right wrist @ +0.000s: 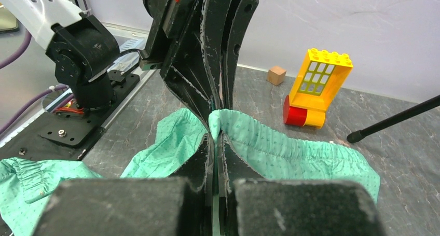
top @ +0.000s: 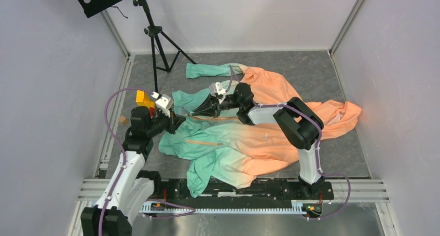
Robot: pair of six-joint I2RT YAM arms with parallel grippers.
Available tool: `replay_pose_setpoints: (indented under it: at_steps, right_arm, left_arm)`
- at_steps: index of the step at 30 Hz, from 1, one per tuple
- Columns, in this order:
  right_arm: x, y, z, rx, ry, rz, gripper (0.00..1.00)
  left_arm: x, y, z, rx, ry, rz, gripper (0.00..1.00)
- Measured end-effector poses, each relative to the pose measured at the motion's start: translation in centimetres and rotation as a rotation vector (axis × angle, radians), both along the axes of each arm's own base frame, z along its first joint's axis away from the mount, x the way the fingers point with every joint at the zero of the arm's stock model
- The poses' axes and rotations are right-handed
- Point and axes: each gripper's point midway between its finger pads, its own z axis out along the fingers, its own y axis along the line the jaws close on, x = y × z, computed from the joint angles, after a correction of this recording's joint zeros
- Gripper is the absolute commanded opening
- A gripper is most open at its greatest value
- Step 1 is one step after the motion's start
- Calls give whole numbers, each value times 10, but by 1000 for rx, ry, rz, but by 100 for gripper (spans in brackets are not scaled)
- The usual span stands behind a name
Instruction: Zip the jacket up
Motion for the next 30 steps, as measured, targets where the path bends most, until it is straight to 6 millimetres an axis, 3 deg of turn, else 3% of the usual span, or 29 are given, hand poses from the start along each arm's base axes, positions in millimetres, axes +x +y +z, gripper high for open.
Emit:
replay_pose_setpoints:
  at_steps: [30]
  right_arm:
    - [3, 5, -15, -30, 21, -25, 0]
  left_arm:
    - [-2, -2, 1, -7, 0, -16, 2]
